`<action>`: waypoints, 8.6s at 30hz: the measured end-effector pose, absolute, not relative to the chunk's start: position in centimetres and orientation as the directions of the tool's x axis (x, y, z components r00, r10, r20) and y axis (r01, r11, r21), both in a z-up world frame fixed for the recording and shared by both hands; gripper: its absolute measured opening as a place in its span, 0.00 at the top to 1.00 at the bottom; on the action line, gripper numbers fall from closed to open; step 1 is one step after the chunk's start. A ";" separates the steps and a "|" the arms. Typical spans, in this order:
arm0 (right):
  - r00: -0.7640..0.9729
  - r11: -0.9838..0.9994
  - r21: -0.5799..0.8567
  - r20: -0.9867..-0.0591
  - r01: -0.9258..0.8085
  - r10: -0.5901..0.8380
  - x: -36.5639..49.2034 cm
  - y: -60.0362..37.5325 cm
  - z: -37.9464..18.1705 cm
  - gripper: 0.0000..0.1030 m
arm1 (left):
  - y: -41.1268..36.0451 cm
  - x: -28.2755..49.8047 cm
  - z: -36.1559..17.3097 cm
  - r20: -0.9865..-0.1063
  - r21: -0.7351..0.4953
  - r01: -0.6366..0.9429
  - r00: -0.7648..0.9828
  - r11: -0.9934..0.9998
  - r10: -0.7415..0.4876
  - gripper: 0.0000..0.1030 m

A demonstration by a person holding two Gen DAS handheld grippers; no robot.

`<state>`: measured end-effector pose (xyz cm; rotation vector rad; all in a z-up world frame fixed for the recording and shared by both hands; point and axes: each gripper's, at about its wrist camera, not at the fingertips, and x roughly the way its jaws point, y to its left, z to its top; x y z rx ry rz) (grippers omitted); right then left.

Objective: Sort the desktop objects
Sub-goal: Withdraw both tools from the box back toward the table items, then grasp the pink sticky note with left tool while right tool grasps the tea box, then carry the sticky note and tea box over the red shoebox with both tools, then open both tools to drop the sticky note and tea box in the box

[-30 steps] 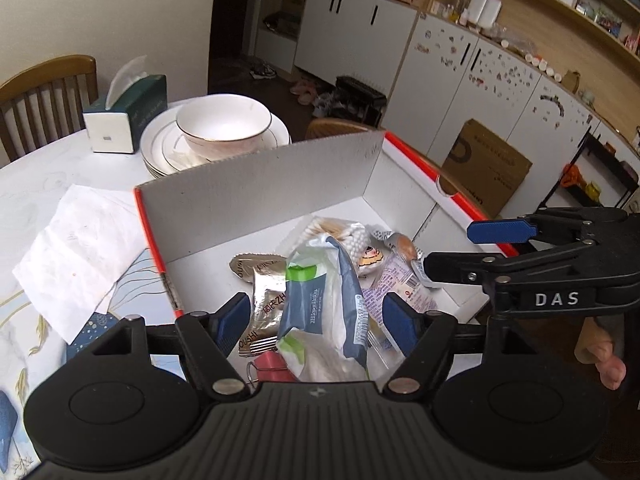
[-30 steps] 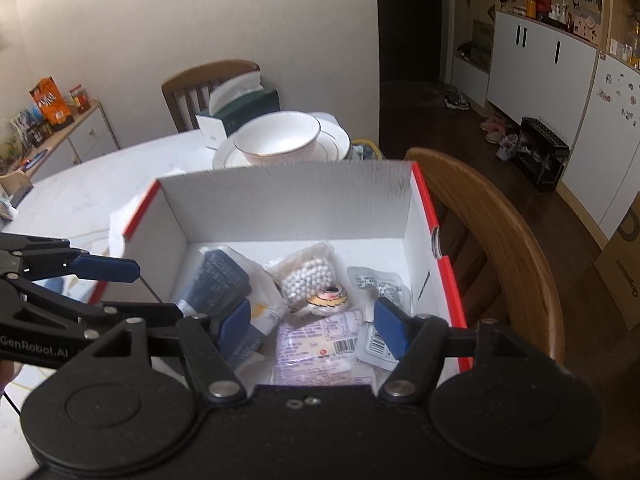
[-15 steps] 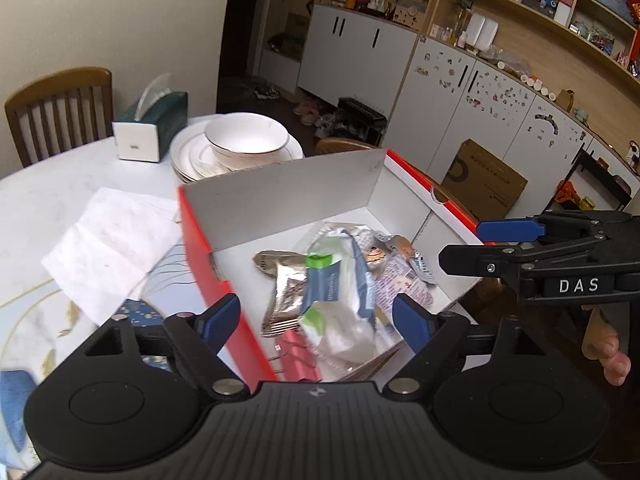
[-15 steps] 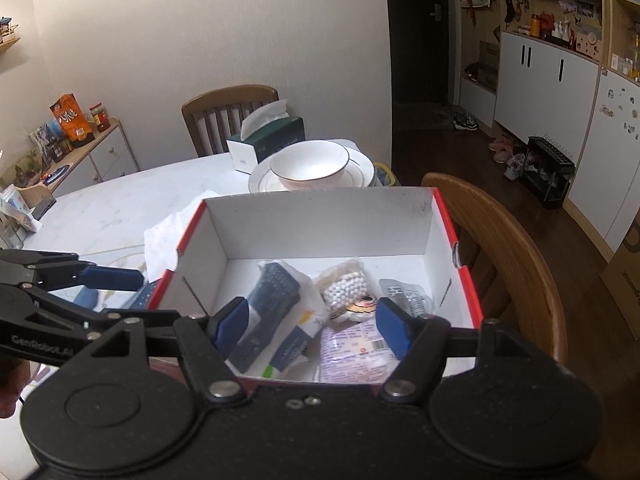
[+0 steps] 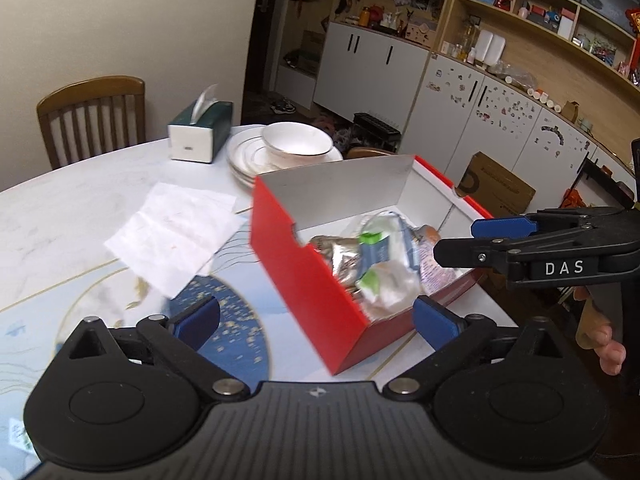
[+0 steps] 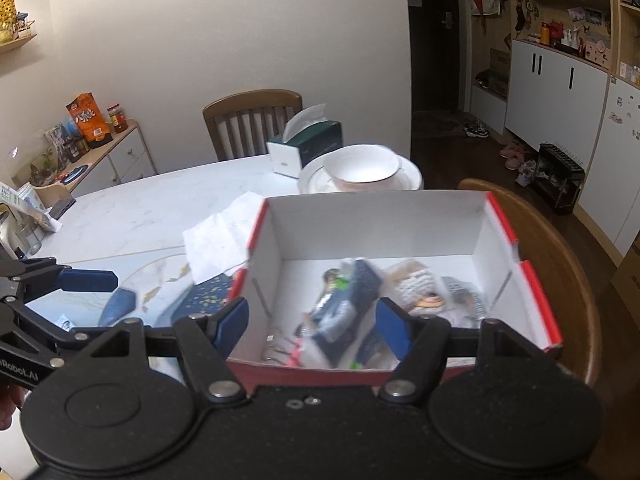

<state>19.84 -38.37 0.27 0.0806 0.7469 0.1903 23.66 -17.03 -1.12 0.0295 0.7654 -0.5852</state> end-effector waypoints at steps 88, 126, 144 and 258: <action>0.312 0.745 0.008 -0.905 -0.667 0.290 26.2 -1.2 -11.5 0.66 | 2.1 20.2 -13.7 -0.777 -0.058 0.507 0.519 0.860 -0.358 0.51; 0.342 0.833 0.086 -0.885 -0.546 0.316 22.0 -15.1 -7.5 0.73 | 3.8 18.6 -12.0 -0.781 -0.195 0.265 0.540 0.944 -0.313 0.61; 0.366 0.844 0.197 -0.835 -0.499 0.411 21.5 -22.0 -3.3 0.73 | 0.7 18.4 -6.8 -0.739 -0.247 0.172 0.602 0.954 -0.300 0.61; 0.516 0.976 0.044 -0.844 -0.213 0.150 28.6 -48.0 -6.9 0.38 | -33.3 37.0 -6.7 -0.835 0.026 0.541 0.474 0.840 -0.280 0.37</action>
